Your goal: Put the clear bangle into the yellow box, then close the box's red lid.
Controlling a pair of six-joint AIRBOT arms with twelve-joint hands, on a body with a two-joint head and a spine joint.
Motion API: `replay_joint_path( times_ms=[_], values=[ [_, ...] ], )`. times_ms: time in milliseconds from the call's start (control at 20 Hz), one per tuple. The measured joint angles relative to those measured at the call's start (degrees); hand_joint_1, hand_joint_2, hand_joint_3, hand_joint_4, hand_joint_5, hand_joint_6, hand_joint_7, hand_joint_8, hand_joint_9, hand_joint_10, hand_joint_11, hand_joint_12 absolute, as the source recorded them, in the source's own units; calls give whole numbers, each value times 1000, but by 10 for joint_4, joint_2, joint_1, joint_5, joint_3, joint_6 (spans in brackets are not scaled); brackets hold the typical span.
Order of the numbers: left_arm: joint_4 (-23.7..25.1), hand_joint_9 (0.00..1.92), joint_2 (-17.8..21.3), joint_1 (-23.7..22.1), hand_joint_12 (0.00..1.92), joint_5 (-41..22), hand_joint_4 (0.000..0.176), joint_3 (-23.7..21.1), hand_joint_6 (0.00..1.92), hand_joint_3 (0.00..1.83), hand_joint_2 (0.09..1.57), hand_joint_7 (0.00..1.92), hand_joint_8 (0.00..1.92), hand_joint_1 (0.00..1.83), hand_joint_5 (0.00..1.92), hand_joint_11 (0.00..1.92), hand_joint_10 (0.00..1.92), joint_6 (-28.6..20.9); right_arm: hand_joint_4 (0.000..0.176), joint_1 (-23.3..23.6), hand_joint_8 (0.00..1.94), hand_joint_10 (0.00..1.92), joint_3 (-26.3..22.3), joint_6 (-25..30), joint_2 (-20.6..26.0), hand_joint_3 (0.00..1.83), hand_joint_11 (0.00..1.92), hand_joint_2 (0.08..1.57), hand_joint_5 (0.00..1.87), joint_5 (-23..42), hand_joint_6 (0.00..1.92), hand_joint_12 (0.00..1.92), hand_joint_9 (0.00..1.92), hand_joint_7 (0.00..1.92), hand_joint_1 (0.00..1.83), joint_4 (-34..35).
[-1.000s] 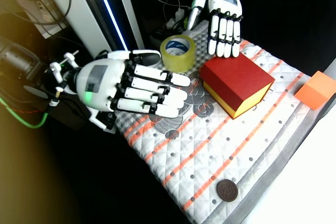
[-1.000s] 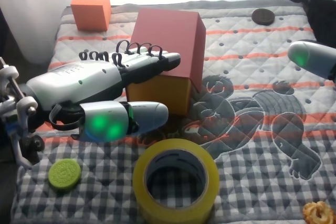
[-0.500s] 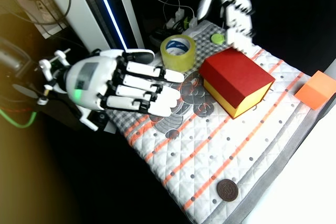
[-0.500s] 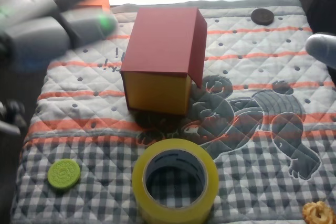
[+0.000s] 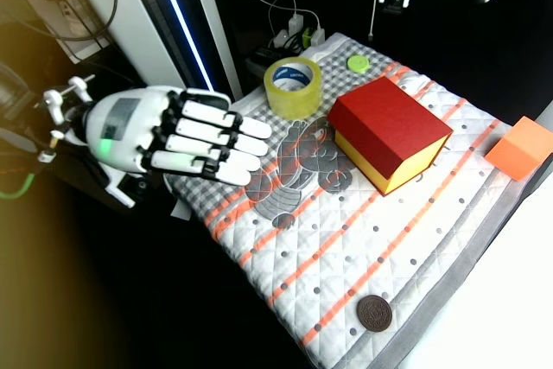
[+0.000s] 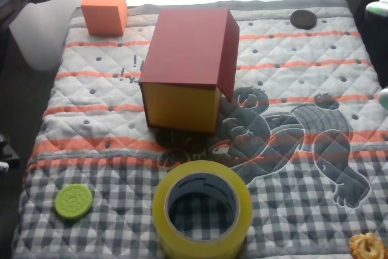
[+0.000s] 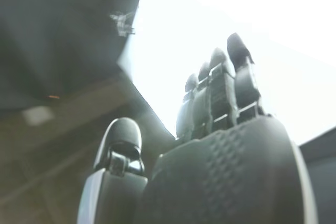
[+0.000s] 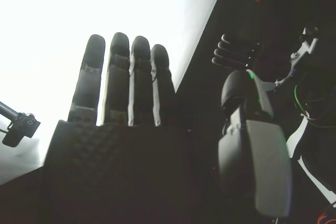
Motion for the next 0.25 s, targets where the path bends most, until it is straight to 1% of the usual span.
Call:
replay_joint_path(
  times_ms=[100, 150, 200, 250],
  values=[
    [2, 160, 0, 0, 471, -25, 0, 0, 4, 0, 1263, 119, 7, 0, 126, 0, 15, -2, 0, -3, 0, 0, 0, 0, 0, 1, 69, 1223, 316, 4, 0, 471, 298, 330, 422, -4],
    [1, 194, -1, 0, 524, -29, 0, 0, 5, 0, 1251, 143, 9, 0, 137, 0, 18, -5, 0, -3, 0, 0, 0, 0, 0, 1, 63, 1224, 314, 4, 0, 467, 287, 325, 425, -6],
    [-2, 211, -3, 3, 621, -40, 0, 0, 2, 0, 1251, 154, 8, 0, 133, 0, 16, -17, 0, -3, 0, 0, 0, 0, -1, 0, 58, 1221, 308, 4, 0, 465, 276, 315, 428, -7],
    [-2, 178, -4, 8, 659, -49, 0, 0, 0, 0, 1237, 139, 2, 0, 129, 0, 4, -25, 0, -3, 0, 0, 0, 2, -1, 1, 56, 1223, 296, 5, 0, 471, 273, 303, 408, -8]
  ],
)
